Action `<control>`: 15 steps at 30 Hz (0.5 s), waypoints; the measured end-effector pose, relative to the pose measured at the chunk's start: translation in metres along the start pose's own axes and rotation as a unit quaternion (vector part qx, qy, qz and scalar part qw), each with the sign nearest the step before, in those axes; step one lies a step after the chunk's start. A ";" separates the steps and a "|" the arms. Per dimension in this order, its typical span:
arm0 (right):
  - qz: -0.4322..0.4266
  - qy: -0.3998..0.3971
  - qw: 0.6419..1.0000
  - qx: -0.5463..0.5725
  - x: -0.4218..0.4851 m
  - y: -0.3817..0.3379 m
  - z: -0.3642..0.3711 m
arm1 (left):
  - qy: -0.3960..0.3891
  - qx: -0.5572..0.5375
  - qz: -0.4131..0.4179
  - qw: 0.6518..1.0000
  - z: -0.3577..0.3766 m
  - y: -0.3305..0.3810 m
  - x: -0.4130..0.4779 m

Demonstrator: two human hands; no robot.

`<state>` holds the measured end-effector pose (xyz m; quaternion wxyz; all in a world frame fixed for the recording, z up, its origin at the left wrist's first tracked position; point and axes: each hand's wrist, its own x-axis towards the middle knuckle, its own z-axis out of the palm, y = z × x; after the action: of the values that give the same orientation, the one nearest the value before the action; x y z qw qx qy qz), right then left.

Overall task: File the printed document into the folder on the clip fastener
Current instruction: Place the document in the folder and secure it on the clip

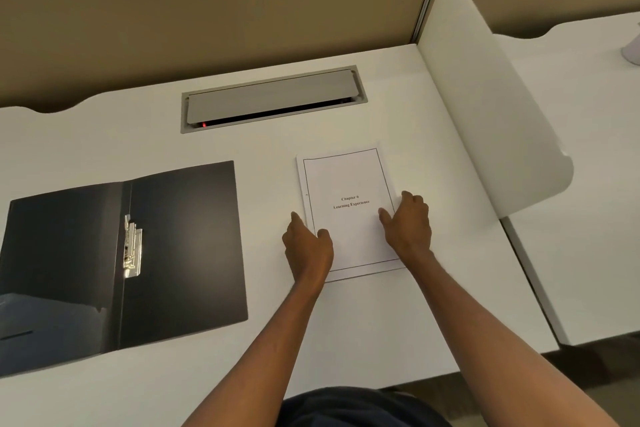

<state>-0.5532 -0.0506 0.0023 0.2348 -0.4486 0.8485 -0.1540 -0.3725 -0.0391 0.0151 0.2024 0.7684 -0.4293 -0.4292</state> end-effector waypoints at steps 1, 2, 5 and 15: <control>0.000 -0.001 1.000 0.000 0.000 -0.002 0.001 | 0.001 -0.001 -0.002 1.000 0.002 0.001 0.000; -0.001 -0.002 1.000 -0.001 0.000 -0.003 0.002 | 0.001 -0.006 -0.005 1.000 0.004 0.004 -0.001; -0.003 -0.007 1.000 -0.008 -0.001 -0.005 0.004 | 0.005 -0.020 -0.013 1.000 0.009 0.010 -0.002; -0.013 -0.009 0.999 -0.029 0.001 -0.001 0.003 | 0.017 -0.090 -0.128 0.988 0.011 0.030 0.012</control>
<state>-0.5510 -0.0519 -0.0002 0.2268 -0.4678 0.8445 -0.1285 -0.3928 -0.0647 0.0240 0.2219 0.8029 -0.2837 -0.4750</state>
